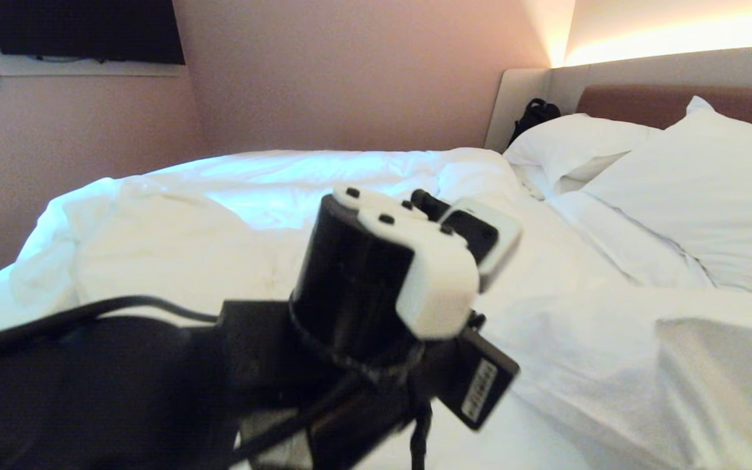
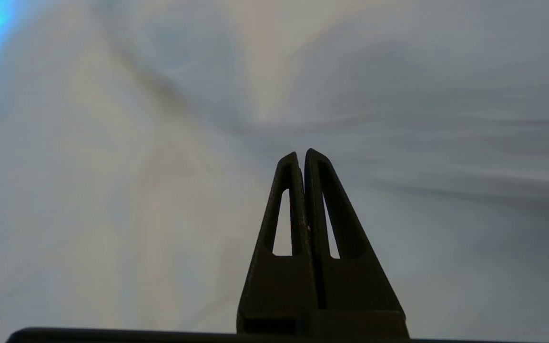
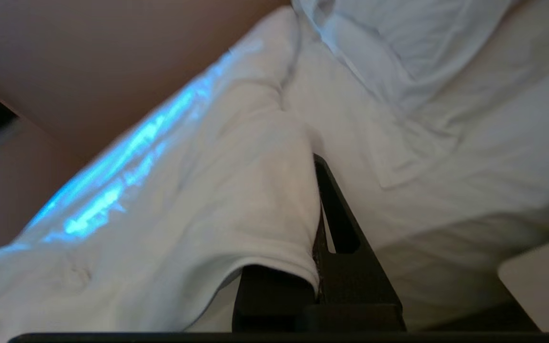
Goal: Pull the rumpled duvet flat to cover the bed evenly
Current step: Flatten the corners of the folded blanket
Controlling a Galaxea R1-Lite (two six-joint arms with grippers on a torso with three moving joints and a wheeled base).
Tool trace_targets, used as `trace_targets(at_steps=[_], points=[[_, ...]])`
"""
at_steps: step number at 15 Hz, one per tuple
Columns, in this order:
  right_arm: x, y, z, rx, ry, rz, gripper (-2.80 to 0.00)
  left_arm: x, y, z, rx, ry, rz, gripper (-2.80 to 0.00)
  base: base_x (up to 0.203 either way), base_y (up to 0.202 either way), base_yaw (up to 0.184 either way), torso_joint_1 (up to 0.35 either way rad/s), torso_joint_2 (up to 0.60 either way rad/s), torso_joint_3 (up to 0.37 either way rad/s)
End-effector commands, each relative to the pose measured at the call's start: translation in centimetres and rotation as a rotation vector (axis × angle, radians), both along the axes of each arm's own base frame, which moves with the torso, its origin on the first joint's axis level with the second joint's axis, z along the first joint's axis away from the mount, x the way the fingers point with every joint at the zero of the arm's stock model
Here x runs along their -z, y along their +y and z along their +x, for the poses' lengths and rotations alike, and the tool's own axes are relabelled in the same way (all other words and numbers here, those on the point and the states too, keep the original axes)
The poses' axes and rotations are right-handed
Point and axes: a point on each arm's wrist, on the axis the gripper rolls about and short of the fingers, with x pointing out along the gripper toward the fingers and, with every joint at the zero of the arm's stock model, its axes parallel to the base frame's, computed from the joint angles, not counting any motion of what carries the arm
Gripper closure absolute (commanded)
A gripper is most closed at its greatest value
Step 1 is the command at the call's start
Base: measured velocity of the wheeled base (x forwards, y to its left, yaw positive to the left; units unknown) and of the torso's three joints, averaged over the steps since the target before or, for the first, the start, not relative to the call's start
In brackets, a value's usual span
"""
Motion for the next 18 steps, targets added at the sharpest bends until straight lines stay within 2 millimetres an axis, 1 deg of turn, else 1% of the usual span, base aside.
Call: trace_targets(at_steps=[1,2,4,6,9,10,12,13,15,16,18], points=[[0.9,-0.1,-0.5,0.021,0.07,-0.013,0.0,0.5,0.2,-0.4,0.014,0.009,0.012,0.0,0.0,0.0,0.0,0.0,0.0,0.0],[1.2,-0.2,-0.8,0.022,0.077,-0.015,0.0,0.9,-0.1,-1.0,0.039,0.016,0.024,0.0,0.0,0.0,0.0,0.0,0.0,0.0],[1.6,-0.3,-1.0,0.022,0.097,-0.018,0.0,1.0,-0.4,-1.4,0.055,0.019,0.024,0.0,0.0,0.0,0.0,0.0,0.0,0.0],[2.0,-0.3,-1.1,0.023,0.129,-0.02,0.0,1.1,-0.4,-1.4,0.054,0.022,0.027,0.0,0.0,0.0,0.0,0.0,0.0,0.0],[3.3,-0.4,-1.4,0.04,0.219,0.023,0.0,1.3,-0.5,-1.0,0.041,0.033,0.023,0.0,0.0,0.0,0.0,0.0,0.0,0.0],[3.7,-0.4,-1.4,0.041,0.25,0.025,0.0,1.6,-0.5,-0.7,0.019,0.055,0.011,0.0,0.0,0.0,0.0,0.0,0.0,0.0],[4.7,-0.3,-1.1,0.047,0.318,0.019,0.0,2.2,-0.3,1.0,-0.054,0.094,-0.008,0.0,0.0,0.0,0.0,0.0,0.0,0.0],[5.4,-0.3,-1.0,0.058,0.347,0.011,0.0,2.5,0.1,2.2,-0.094,0.107,-0.013,0.0,0.0,0.0,0.0,0.0,0.0,0.0],[6.6,-0.3,-1.0,0.07,0.385,0.0,0.0,2.7,0.8,3.5,-0.146,0.132,-0.035,0.0,0.0,0.0,0.0,0.0,0.0,0.0],[7.3,-0.4,-1.4,0.071,0.399,-0.004,0.0,2.7,1.2,4.0,-0.176,0.152,-0.062,0.0,0.0,0.0,0.0,0.0,0.0,0.0],[8.8,-0.4,-1.4,0.072,0.446,-0.016,0.0,2.8,1.6,4.7,-0.211,0.17,-0.086,0.0,0.0,0.0,0.0,0.0,0.0,0.0]])
